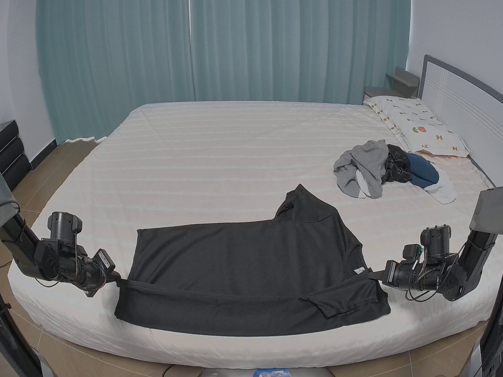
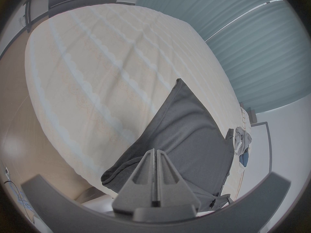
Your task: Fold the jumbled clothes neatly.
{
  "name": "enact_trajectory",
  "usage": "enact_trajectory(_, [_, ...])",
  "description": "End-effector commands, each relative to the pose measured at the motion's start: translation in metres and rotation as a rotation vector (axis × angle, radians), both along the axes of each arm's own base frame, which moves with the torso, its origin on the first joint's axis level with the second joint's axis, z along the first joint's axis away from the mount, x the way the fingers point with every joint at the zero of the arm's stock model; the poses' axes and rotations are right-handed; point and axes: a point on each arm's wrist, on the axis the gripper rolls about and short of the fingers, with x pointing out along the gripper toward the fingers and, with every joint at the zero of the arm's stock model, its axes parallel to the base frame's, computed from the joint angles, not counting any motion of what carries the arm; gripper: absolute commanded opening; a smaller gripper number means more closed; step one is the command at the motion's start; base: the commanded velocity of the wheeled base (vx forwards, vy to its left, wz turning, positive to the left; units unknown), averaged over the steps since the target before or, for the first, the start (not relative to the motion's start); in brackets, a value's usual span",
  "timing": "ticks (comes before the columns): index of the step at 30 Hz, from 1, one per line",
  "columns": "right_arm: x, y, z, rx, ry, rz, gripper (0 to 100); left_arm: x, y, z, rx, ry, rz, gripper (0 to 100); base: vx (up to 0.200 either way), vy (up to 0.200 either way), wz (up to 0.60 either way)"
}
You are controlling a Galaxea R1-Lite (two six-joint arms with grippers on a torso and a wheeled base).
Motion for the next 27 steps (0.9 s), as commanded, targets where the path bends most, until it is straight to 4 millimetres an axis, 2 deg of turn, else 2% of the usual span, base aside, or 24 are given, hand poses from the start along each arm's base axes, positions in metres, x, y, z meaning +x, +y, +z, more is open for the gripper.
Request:
enact_trajectory(1, [-0.002, 0.000, 0.013, 0.008, -0.042, -0.004, 0, -0.003, 0.001, 0.005, 0.001, -0.012, 0.004, 0, 0.000, 0.000, 0.00])
enact_trajectory(12, [0.009, 0.002, 0.014, 0.050, -0.080, -0.034, 0, 0.000, 0.003, -0.004, -0.007, 0.029, 0.011, 0, 0.000, 0.000, 0.00])
enact_trajectory(16, [0.010, 0.005, 0.005, 0.049, -0.053, -0.024, 0, 0.005, 0.003, -0.010, -0.014, 0.043, 0.009, 0, 0.000, 0.000, 0.00])
enact_trajectory(22, [0.023, 0.006, -0.008, 0.043, -0.039, -0.033, 0, 0.012, 0.004, -0.017, -0.022, 0.057, 0.020, 0, 0.000, 0.000, 0.00])
enact_trajectory(27, [0.030, 0.006, -0.010, 0.045, -0.040, -0.032, 0, 0.016, 0.004, -0.022, -0.024, 0.065, 0.018, 0, 0.000, 0.000, 0.00])
